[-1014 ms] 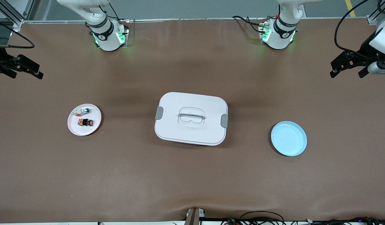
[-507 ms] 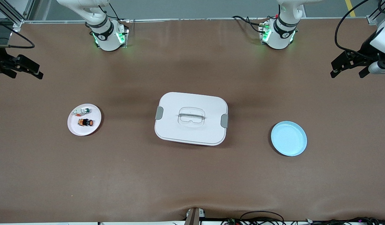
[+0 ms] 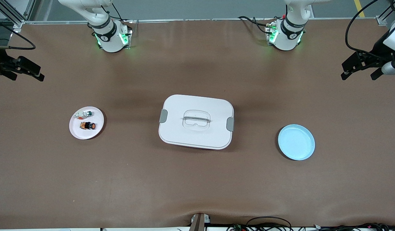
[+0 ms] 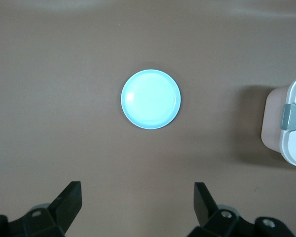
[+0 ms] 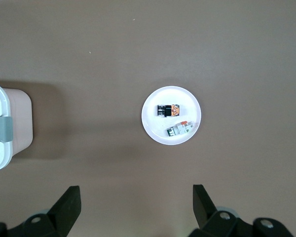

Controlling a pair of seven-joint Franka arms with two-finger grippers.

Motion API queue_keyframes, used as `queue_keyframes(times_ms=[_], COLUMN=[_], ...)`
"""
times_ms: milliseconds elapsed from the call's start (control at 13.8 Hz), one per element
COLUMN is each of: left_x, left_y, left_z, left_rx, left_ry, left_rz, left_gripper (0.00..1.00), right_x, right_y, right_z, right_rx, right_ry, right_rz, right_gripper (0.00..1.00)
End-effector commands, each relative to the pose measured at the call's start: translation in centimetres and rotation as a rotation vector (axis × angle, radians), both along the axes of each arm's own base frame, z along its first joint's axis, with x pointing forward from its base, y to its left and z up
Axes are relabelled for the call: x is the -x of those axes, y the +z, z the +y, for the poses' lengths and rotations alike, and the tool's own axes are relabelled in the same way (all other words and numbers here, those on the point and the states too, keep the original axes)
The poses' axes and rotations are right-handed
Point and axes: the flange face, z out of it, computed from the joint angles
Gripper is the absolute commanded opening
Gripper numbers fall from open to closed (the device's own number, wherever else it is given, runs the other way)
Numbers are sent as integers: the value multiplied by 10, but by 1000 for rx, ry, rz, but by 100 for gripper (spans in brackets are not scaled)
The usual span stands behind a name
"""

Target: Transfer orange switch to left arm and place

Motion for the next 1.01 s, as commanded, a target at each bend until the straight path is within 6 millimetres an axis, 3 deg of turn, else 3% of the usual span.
queue_keyframes(times_ms=[0,579,942], left_x=[-5,-6,-7], left_y=[5,5,3], left_z=[-1,0,2], left_rx=[7,8,9], left_ry=[4,5,8], left_rz=[5,4,10], left_gripper=[100,100,100], right_x=[4,-18,-54], right_y=[6,-28,-97], right_z=[1,-2,-1], right_rx=[-1,-13,-9], right_ry=[-4,-7,2], right_rz=[-13,54,175], right_gripper=[100,100,100])
